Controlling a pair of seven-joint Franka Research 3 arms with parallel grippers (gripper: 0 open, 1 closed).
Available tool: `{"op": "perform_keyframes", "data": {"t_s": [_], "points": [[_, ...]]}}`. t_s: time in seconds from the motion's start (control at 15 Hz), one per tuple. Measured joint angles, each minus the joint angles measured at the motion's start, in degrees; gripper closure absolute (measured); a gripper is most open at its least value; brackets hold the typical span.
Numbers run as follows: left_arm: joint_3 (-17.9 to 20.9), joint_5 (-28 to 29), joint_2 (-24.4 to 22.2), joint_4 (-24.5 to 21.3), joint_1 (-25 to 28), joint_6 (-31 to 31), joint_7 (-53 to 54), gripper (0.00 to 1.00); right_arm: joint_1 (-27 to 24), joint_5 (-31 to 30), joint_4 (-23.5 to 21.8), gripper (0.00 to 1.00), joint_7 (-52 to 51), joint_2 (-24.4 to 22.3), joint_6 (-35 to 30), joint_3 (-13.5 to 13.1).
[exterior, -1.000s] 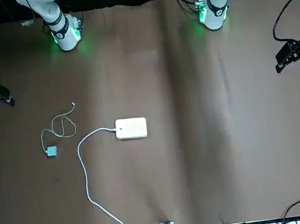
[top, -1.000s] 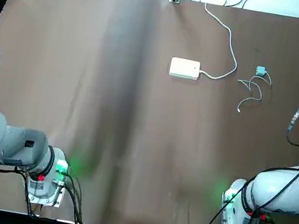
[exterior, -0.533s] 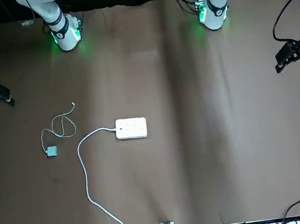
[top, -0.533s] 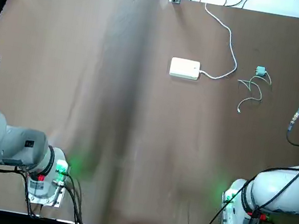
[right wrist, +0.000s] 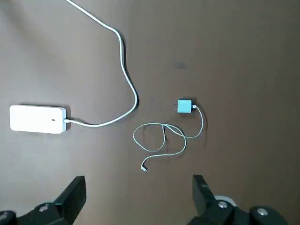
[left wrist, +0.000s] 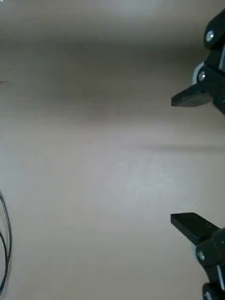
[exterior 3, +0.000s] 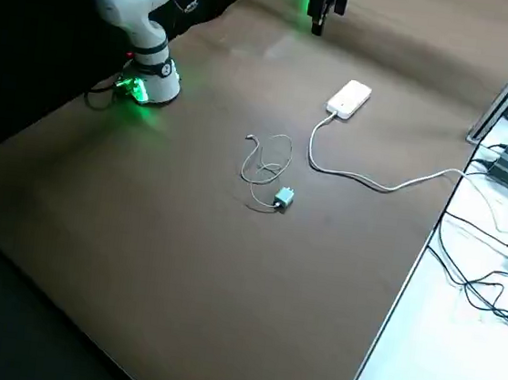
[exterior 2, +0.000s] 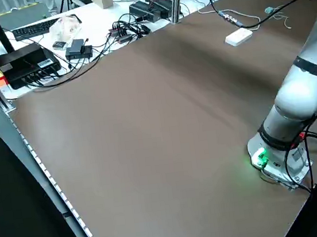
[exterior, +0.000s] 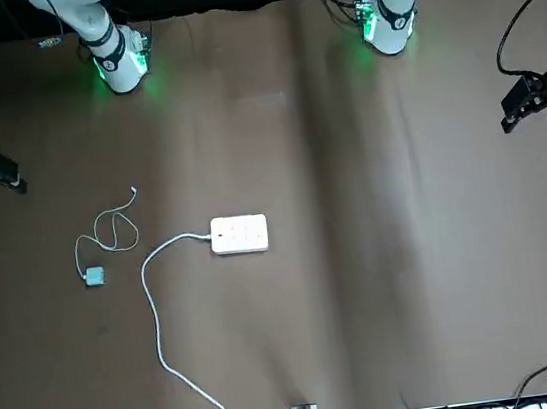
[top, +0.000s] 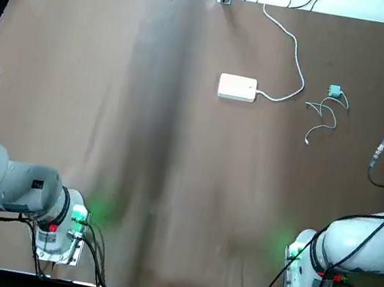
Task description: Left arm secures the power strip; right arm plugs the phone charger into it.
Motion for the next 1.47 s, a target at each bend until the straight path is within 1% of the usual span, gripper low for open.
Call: {"op": "perform_keyframes", "data": {"t_s": [0.27, 0.47, 0.73, 0.8, 1.0, 1.13, 1.27, 1.4, 1.47], "points": [[-0.32, 0.0, -0.03, -1.03, -0.03, 0.0, -0.02, 0.0, -0.02, 0.0, -0.02, 0.0, 0.0, 0.0, -0.02, 0.0], [-1.15, 0.0, -0.04, -1.72, -0.09, 0.0, -0.07, 0.03, -0.97, -0.02, -0.18, 0.0, -0.94, 0.11, -0.03, -0.05], [-2.02, 0.0, -0.04, -3.01, -0.13, 0.04, -0.29, 0.03, -4.04, -0.02, -0.24, 0.0, -9.55, 1.03, 0.27, -0.09], [-2.19, 0.0, -0.04, -3.3, -0.13, 0.06, -0.71, 0.1, -5.02, 0.0, -0.25, 0.0, -12.64, 1.48, 0.52, -0.09], [-3.07, 0.0, -0.05, -4.56, -0.13, 0.46, -2.28, 0.4, -7.55, 0.45, -0.28, 0.0, -22.29, 3.13, 1.78, -0.11], [-3.62, -0.09, -0.22, -6.12, -0.14, 2.16, -2.95, 0.58, -9.82, 2.6, -0.33, 0.0, -30.19, 4.6, 2.43, -0.13], [-4.11, -1.06, -0.81, -8.87, -0.15, 4.99, -3.19, 0.76, -12.33, 4.4, -0.34, 0.0, -37.96, 6.08, 2.89, -0.16], [-4.65, -2.87, -1.59, -12.77, -0.16, 9.05, -3.25, 0.94, -14.17, 5.56, -0.39, 0.0, -45.64, 7.46, 2.9, -0.18], [-5.08, -3.85, -1.84, -14.62, -0.16, 10.78, -3.25, 0.99, -14.97, 6.76, -0.43, 0.0, -49.68, 8.21, 2.79, -0.18]]}}
